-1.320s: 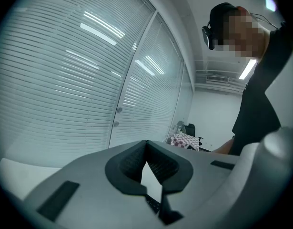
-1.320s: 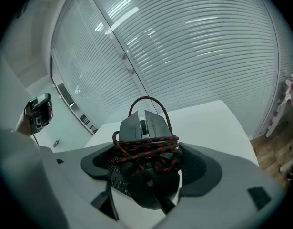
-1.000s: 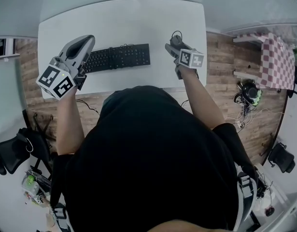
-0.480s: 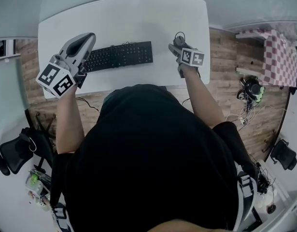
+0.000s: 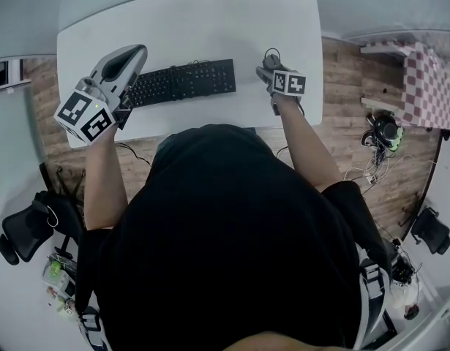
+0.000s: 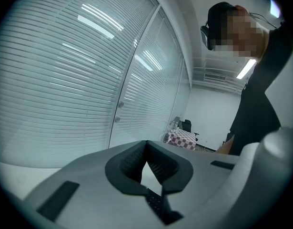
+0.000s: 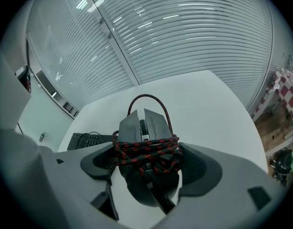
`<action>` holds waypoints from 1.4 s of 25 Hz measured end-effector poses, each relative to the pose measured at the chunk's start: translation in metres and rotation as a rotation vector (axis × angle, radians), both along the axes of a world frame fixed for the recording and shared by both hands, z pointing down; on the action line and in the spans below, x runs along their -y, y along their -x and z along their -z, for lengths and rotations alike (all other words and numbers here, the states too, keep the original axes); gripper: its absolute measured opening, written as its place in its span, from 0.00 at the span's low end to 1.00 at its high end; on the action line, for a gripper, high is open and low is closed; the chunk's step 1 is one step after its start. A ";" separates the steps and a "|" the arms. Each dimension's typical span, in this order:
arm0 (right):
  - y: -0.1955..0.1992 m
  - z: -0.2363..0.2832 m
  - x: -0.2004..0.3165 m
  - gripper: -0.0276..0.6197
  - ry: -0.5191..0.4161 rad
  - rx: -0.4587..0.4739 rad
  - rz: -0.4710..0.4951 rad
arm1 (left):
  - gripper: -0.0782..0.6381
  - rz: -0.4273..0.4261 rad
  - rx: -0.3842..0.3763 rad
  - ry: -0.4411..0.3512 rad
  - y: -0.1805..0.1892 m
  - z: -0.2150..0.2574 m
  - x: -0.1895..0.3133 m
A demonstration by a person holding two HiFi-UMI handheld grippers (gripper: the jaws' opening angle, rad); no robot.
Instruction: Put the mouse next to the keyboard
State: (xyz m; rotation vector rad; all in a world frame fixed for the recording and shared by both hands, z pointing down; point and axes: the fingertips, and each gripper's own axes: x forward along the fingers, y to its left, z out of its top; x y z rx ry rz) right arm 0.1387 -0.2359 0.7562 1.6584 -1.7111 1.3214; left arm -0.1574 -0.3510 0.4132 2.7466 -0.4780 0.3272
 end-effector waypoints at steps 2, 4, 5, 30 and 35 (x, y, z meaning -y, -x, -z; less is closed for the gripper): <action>-0.003 -0.007 0.001 0.69 0.015 -0.006 0.002 | 0.14 -0.004 0.008 -0.002 -0.003 -0.002 0.003; -0.003 -0.014 0.002 0.69 0.029 -0.011 0.002 | 0.14 -0.003 0.011 -0.001 -0.003 -0.004 0.006; -0.002 -0.017 0.002 0.69 0.036 -0.013 0.001 | 0.14 -0.004 0.015 0.000 -0.002 -0.005 0.007; -0.004 -0.063 -0.002 0.69 0.172 -0.069 0.016 | 0.14 -0.013 0.012 0.029 -0.001 -0.020 0.027; -0.003 -0.063 -0.001 0.69 0.194 -0.093 0.037 | 0.14 -0.010 0.011 0.037 -0.001 -0.021 0.029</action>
